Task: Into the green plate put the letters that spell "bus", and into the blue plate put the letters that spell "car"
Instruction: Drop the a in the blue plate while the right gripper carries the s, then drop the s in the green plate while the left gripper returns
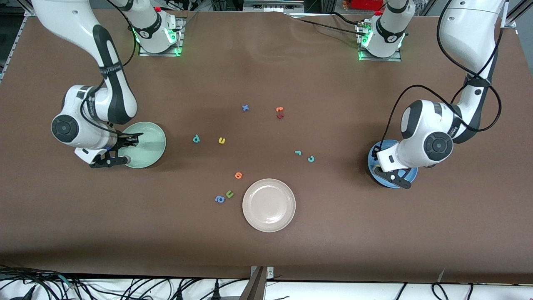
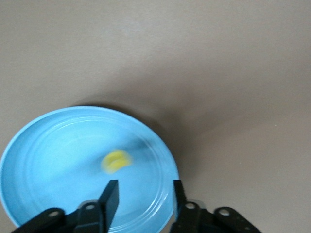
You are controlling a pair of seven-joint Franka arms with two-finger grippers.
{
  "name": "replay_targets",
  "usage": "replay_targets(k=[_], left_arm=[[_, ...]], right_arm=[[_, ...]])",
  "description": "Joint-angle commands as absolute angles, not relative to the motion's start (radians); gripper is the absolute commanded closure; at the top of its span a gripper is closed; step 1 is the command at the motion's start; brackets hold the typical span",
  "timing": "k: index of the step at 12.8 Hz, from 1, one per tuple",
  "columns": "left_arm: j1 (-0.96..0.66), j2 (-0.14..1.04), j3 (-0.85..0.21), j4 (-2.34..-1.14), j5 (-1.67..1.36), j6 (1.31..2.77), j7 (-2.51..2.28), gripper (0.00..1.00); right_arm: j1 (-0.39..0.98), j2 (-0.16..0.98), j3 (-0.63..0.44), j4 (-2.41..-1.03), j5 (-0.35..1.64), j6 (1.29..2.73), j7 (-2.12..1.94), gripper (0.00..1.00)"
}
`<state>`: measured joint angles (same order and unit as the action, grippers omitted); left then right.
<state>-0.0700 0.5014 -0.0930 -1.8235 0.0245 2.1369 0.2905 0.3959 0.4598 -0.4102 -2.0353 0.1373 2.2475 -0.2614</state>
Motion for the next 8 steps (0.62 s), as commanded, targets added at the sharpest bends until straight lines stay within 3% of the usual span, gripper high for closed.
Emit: replay_targets(k=[1,2,3,4,8], left_arm=[[-0.083,0.497,-0.107,-1.815,0.038,2.131,0.291,0.00],[-0.087,0.494,-0.130,-1.815,0.037,2.131,0.281,0.00],[-0.084,0.494,-0.165,-1.813,0.016,2.132,0.269,0.00],[-0.090,0.495,-0.182,-1.810,-0.035,2.140,0.229,0.00],[-0.230,0.525,-0.183,-1.786,-0.043,2.206,0.078,0.03]], right_arm=[[0.387,0.497,-0.410,-2.034,0.156,2.289,-0.299,0.93],[0.388,0.495,-0.410,-2.034,0.156,2.286,-0.298,0.55],[0.388,0.494,-0.410,-2.034,0.156,2.284,-0.296,0.11],[0.388,0.489,-0.410,-2.033,0.156,2.278,-0.295,0.02],[0.411,0.391,-0.370,-2.010,0.158,2.156,-0.123,0.02]])
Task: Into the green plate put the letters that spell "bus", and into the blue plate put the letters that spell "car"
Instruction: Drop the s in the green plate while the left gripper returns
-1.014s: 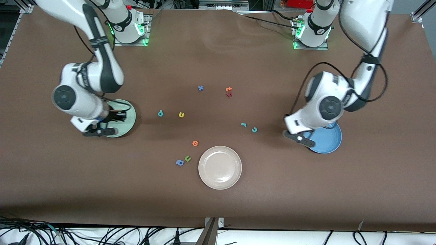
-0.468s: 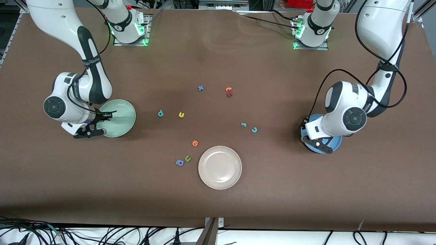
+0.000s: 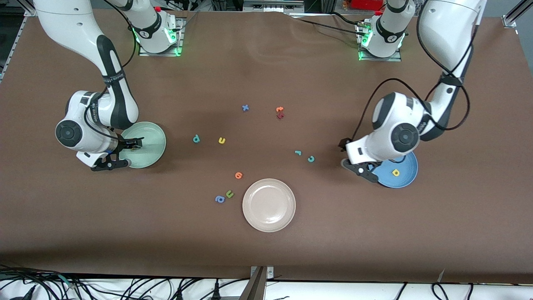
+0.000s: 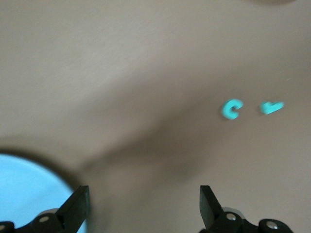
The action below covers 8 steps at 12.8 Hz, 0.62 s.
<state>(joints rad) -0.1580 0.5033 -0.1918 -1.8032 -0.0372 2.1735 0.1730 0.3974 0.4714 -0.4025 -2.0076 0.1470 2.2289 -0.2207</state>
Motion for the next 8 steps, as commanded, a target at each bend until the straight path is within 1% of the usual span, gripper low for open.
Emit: replay_targets(k=[1,2,4,5,8], left_arm=[[-0.256,0.541,-0.183,-1.786,-0.041,2.223,0.008,0.11],[-0.276,0.560,-0.183,-1.787,-0.041,2.250,-0.029,0.22],[-0.298,0.597,-0.184,-1.790,-0.043,2.310,-0.034,0.38],[-0.317,0.610,-0.183,-1.790,-0.049,2.339,-0.035,0.41],[-0.359,0.664,-0.183,-1.793,-0.052,2.416,-0.049,0.41]], right_arm=[[0.413,0.358,-0.338,-2.011,0.158,2.142,-0.053,0.02],[0.413,0.341,-0.300,-2.011,0.158,2.126,0.028,0.02],[0.413,0.328,-0.203,-2.011,0.158,2.117,0.231,0.01],[0.413,0.328,-0.155,-2.011,0.158,2.129,0.332,0.01],[0.414,0.348,-0.046,-2.042,0.158,2.221,0.601,0.02]])
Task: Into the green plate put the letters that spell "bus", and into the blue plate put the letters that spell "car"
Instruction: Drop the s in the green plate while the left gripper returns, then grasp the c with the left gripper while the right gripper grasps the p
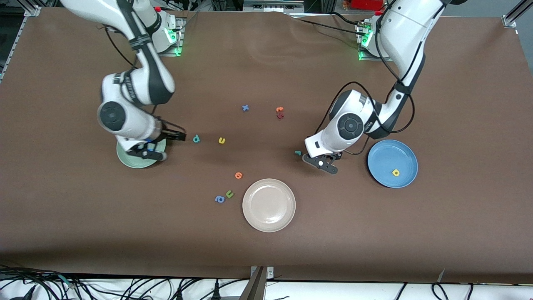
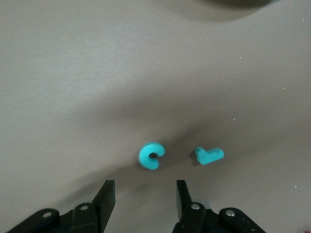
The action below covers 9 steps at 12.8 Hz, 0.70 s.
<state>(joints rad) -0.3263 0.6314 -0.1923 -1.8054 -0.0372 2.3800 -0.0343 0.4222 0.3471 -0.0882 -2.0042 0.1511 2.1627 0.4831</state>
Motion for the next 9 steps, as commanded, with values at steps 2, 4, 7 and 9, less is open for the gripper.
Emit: replay_targets(k=[2,4,7,9], left_arm=[[-0.364,0.669,-0.183,-1.787,-0.046,2.427,-0.049,0.41],[-0.365,0.683,-0.183,-1.784,-0.034,2.460,-0.037,0.41],[-0.362,0.689,-0.181,-1.781,-0.018,2.470,-0.034,0.41],[-0.364,0.693,-0.181,-1.776,-0.006,2.470,-0.034,0.44]], right_arm=[[0.414,0.350,-0.023,-2.141,0.158,2.362,0.659,0.02],[0.414,0.353,-0.003,-2.236,0.158,2.530,0.698,0.02],[0.414,0.396,0.006,-2.253,0.158,2.612,0.727,0.17],[0.414,0.406,0.008,-2.253,0.158,2.626,0.727,0.28]])
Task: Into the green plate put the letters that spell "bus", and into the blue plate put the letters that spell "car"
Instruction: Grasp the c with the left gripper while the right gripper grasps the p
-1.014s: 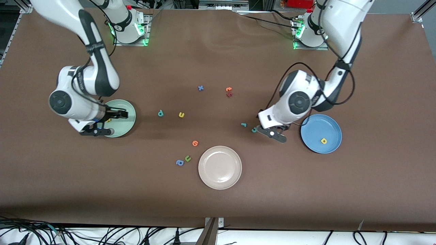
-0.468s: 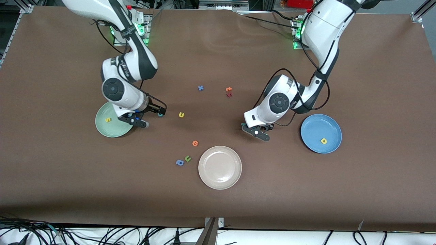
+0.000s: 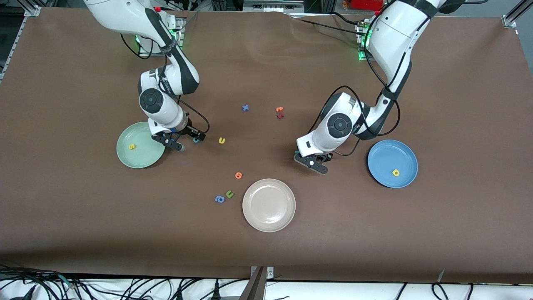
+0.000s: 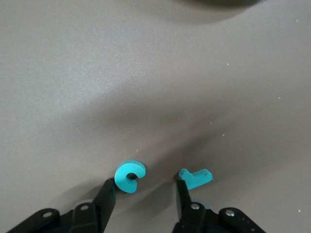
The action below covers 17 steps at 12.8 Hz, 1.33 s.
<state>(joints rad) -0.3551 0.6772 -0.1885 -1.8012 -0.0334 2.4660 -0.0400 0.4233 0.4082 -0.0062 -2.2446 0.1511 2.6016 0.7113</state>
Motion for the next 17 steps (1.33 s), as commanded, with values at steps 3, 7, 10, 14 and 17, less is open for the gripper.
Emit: replay_targets(k=[3,7,10,14,17], left_arm=[[-0.361,0.698,-0.181,-1.776,0.026,2.488,-0.034,0.54],[-0.362,0.706,-0.181,-1.776,0.029,2.488,-0.034,0.84],[-0.360,0.696,-0.181,-1.766,0.032,2.481,-0.040,0.84],[-0.342,0.617,-0.175,-1.759,0.032,2.381,-0.040,0.84],[-0.249,0.531,-0.175,-1.773,0.032,2.211,0.065,0.87]], right_arm=[[0.434,0.429,0.008,-2.249,0.156,2.697,0.781,0.30],[0.449,0.439,0.008,-2.247,0.156,2.700,0.781,0.44],[0.448,0.439,0.005,-2.246,0.156,2.694,0.765,0.66],[0.446,0.433,0.002,-2.240,0.153,2.695,0.765,0.48],[0.440,0.436,-0.006,-2.237,0.152,2.701,0.730,0.48]])
